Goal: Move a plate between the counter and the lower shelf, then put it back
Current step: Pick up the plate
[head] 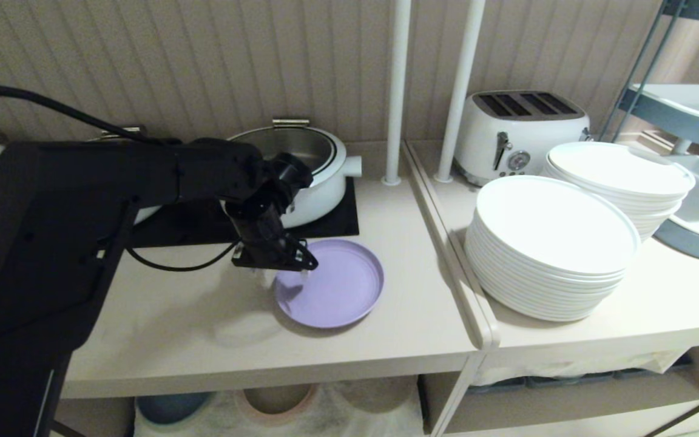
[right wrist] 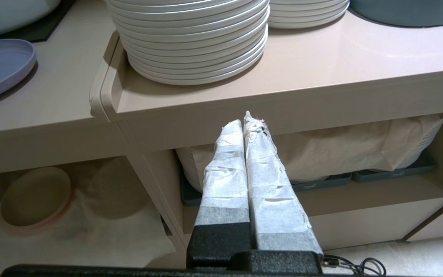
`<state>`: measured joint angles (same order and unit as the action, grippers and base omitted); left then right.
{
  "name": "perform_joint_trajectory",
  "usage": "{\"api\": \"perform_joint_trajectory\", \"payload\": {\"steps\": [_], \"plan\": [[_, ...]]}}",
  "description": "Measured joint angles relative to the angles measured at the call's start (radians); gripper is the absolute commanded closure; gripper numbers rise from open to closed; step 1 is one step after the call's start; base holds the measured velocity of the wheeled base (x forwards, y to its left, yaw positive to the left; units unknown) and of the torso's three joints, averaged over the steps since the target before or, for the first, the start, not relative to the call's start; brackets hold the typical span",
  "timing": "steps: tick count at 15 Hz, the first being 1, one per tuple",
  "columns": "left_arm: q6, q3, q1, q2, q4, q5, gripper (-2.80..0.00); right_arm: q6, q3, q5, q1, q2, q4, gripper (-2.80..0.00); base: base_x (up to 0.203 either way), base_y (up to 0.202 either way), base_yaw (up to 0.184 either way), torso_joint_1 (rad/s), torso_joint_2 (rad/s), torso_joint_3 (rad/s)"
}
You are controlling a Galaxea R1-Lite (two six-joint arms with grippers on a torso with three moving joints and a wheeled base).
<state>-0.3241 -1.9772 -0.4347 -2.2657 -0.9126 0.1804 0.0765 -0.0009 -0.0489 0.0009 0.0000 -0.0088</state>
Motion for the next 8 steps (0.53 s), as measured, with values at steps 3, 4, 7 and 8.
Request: {"api": "perform_joint_trajectory", "payload": {"steps": [3, 4, 7, 8], "plan": [[-0.025, 0.000, -0.007, -0.018, 0.000, -0.001, -2.80, 0.000, 0.000, 0.000, 0.000, 0.000, 0.000, 0.00, 0.000, 0.000, 0.000, 0.000, 0.00, 0.000], [-0.031, 0.000, -0.006, -0.024, 0.000, -0.001, -2.80, 0.000, 0.000, 0.000, 0.000, 0.000, 0.000, 0.00, 0.000, 0.000, 0.000, 0.000, 0.00, 0.000], [-0.058, 0.000, -0.007, -0.037, 0.000, -0.001, -2.80, 0.001, 0.000, 0.000, 0.000, 0.000, 0.000, 0.00, 0.000, 0.000, 0.000, 0.000, 0.00, 0.000], [-0.060, 0.000, -0.007, -0.040, 0.000, -0.001, -2.80, 0.001, 0.000, 0.000, 0.000, 0.000, 0.000, 0.00, 0.000, 0.000, 0.000, 0.000, 0.00, 0.000]]}}
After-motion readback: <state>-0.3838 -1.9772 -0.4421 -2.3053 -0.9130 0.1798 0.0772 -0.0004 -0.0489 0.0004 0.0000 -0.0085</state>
